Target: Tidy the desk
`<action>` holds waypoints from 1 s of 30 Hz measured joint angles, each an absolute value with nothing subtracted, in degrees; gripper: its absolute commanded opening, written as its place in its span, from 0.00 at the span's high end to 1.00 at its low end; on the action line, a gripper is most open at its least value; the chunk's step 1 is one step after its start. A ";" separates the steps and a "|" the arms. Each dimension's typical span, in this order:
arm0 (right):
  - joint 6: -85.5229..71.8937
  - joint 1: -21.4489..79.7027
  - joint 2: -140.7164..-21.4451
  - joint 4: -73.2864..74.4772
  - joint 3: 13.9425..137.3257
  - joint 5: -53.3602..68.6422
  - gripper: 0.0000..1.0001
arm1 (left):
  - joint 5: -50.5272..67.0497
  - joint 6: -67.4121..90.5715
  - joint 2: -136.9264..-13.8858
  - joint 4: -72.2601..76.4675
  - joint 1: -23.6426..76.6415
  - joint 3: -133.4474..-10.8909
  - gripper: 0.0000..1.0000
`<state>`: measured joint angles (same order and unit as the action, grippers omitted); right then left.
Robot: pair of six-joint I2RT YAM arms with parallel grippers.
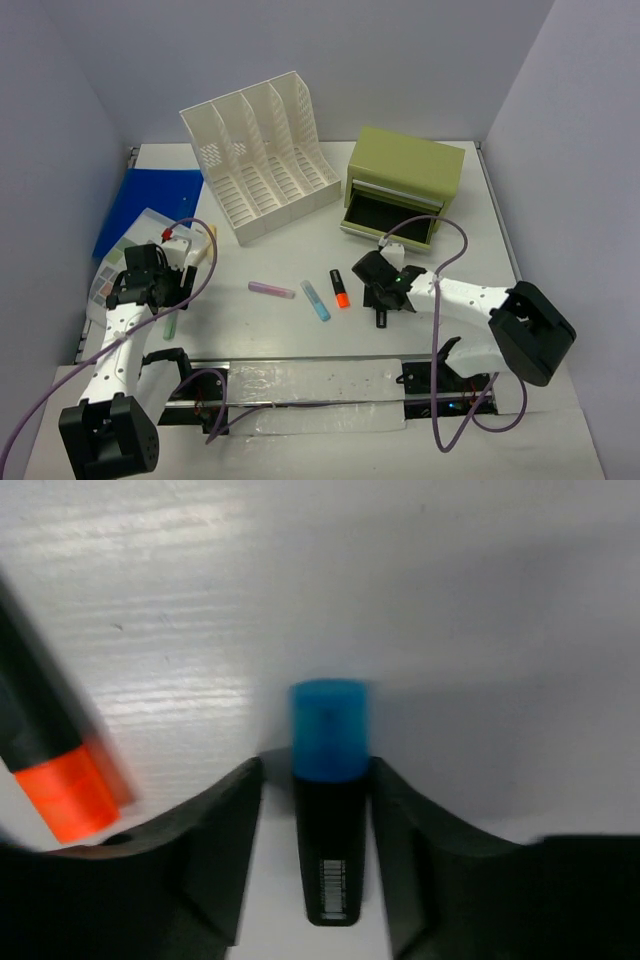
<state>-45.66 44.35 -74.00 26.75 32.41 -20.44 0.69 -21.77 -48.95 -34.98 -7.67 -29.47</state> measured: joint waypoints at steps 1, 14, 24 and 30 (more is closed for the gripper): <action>-45.56 44.34 -74.94 26.32 33.05 -20.60 0.57 | 0.68 -21.72 -48.91 -34.98 -7.67 -29.47 0.19; -44.82 46.82 -75.47 27.62 34.78 -22.00 1.00 | 0.68 -21.63 -48.66 -34.98 -7.68 -29.46 0.19; -17.09 58.03 -65.96 11.22 41.98 -44.74 1.00 | 0.47 -21.58 -48.91 -34.98 -7.68 -29.31 0.19; 4.48 47.11 -71.19 -14.31 42.63 -44.35 1.00 | 0.43 -21.56 -49.36 -34.98 -7.68 -29.15 0.19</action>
<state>4.48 47.11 -71.19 -14.31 42.63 -44.35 0.43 -21.56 -49.36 -34.98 -7.68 -29.15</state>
